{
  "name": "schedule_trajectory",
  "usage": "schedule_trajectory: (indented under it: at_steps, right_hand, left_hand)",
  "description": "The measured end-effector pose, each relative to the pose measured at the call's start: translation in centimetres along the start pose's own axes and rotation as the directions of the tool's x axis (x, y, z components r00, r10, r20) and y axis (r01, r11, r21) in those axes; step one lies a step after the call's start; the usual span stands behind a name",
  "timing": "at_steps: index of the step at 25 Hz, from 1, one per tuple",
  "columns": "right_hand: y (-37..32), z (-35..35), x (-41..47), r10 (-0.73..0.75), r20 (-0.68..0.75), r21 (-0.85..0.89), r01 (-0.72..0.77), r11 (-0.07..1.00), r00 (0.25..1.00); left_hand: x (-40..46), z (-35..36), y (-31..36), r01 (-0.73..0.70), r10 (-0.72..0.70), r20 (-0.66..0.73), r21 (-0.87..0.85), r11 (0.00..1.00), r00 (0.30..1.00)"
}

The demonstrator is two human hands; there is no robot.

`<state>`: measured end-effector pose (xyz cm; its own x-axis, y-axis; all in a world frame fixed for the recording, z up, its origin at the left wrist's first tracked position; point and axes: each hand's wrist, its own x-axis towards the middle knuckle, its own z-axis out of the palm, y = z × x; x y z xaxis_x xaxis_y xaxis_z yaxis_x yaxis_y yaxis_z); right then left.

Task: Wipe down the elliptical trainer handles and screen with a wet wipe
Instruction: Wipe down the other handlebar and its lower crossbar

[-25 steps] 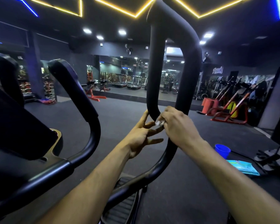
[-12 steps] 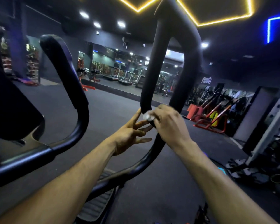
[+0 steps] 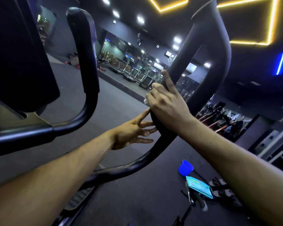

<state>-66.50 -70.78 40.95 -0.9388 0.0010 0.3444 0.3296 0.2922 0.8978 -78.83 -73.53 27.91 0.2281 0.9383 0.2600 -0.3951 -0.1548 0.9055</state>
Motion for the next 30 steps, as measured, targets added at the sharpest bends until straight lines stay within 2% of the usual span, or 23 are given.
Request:
schedule_trajectory:
  at_steps: [3,8,10,13,14,16,19,23,25,26,28,30]
  right_hand:
    - [-1.4,1.4,-2.5,-0.073,0.062,0.006,0.073,0.997,0.995]
    - [0.5,0.5,-4.7,-0.297,-0.038,0.085,0.299,0.950,0.954]
    - [3.1,-1.4,-3.3,-0.254,-0.092,0.134,0.264,0.955,0.963]
    - [6.4,-3.6,-1.4,-0.051,-0.131,0.186,0.075,0.980,0.990]
    - [6.1,-3.6,-1.3,0.001,-0.113,0.183,0.020,0.983,0.994]
    - [2.9,-2.1,-2.1,-0.002,-0.030,0.172,0.007,0.985,1.000]
    - [-1.4,0.5,-4.7,-0.131,0.122,0.226,0.101,0.969,0.984]
    - [-0.1,0.2,-5.7,-0.260,0.308,0.386,0.130,0.913,0.915]
    - [0.9,-1.2,-5.3,-0.314,0.316,0.462,0.144,0.875,0.895]
    - [1.4,-1.9,-4.8,-0.267,0.272,0.474,0.112,0.873,0.925]
    - [1.9,-3.0,-3.5,-0.026,0.147,0.468,-0.046,0.883,0.989]
    - [1.2,-3.3,-2.8,0.220,0.136,0.471,-0.258,0.844,0.966]
  left_hand:
    - [-0.1,0.4,-0.1,-0.015,0.015,-0.019,0.024,1.000,1.000]
    - [0.0,0.0,-0.8,0.015,-0.016,0.019,0.034,0.999,1.000]
    - [0.1,-0.3,-1.0,0.029,-0.030,0.042,0.028,0.999,0.999]
    - [0.3,-0.4,-1.1,0.030,-0.031,0.041,0.031,0.999,0.999]
    - [0.3,-0.3,-1.0,0.029,-0.030,0.037,0.029,0.999,0.999]
    - [0.3,-0.2,-0.9,0.021,-0.022,0.035,0.033,0.999,0.999]
    - [0.2,-0.1,-1.0,-0.006,0.003,0.039,0.066,0.998,0.999]
    - [0.2,0.1,-1.2,0.005,-0.006,0.031,0.045,0.999,1.000]
    - [0.2,0.1,-1.3,0.008,-0.011,0.063,0.056,0.998,0.998]
    - [0.2,0.0,-1.2,0.008,-0.013,0.079,0.063,0.998,0.997]
    - [0.1,-0.1,-1.1,0.015,-0.021,0.102,0.059,0.998,0.995]
    - [-0.1,0.3,-1.0,0.022,-0.026,0.098,0.036,0.999,0.995]
